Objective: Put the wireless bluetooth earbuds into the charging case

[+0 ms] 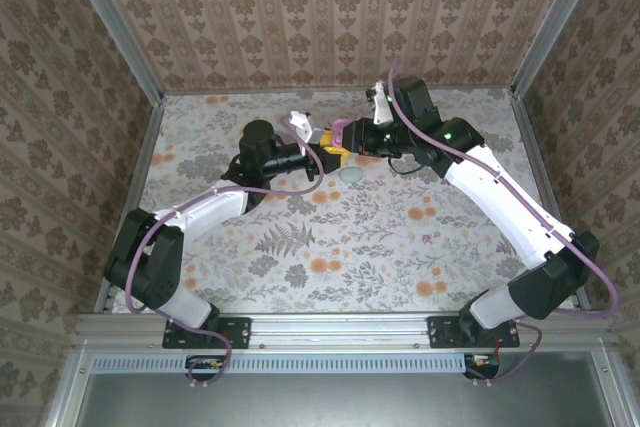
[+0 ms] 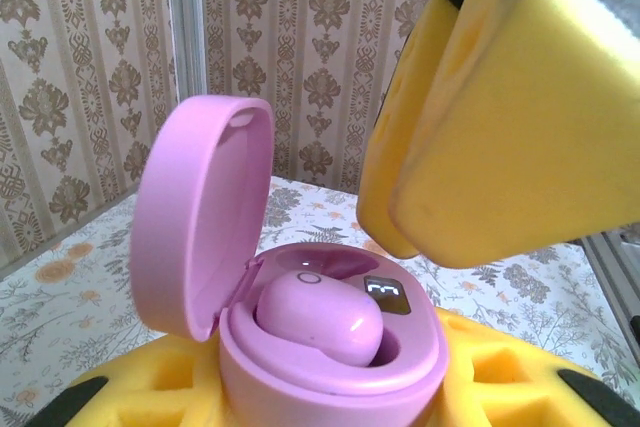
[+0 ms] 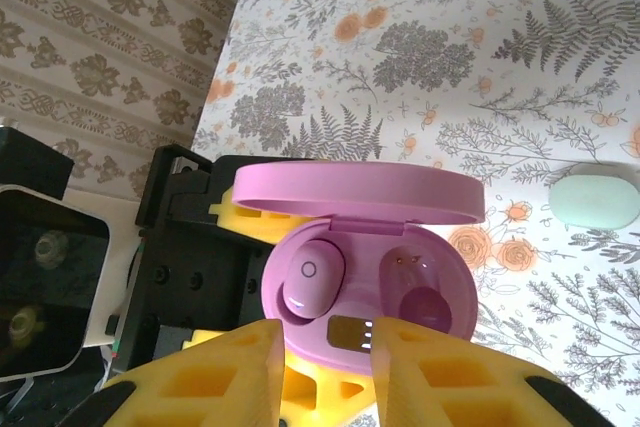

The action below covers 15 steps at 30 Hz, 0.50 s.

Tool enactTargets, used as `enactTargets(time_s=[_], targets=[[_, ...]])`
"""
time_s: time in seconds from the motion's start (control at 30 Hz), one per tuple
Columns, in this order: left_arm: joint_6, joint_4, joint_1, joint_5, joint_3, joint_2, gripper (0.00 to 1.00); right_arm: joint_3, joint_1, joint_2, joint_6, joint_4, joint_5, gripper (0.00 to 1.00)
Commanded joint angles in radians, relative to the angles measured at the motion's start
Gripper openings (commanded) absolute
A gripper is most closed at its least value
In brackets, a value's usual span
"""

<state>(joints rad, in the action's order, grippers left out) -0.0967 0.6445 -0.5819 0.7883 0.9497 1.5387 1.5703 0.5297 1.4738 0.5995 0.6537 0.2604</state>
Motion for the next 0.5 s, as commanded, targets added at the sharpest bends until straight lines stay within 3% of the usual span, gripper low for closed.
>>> enactTargets(time_s=[0.0,0.17,0.47], targets=[[0.003,0.053,-0.004,0.020,0.015,-0.012,0.30,-0.029,-0.015,-0.070,0.018,-0.026,-0.052,0.33],[0.013,0.068,-0.003,0.014,0.000,-0.023,0.30,-0.119,-0.088,-0.192,0.046,-0.058,-0.066,0.31],[0.022,0.049,-0.003,0.022,-0.022,-0.049,0.30,-0.466,-0.309,-0.363,0.130,0.155,-0.151,0.35]])
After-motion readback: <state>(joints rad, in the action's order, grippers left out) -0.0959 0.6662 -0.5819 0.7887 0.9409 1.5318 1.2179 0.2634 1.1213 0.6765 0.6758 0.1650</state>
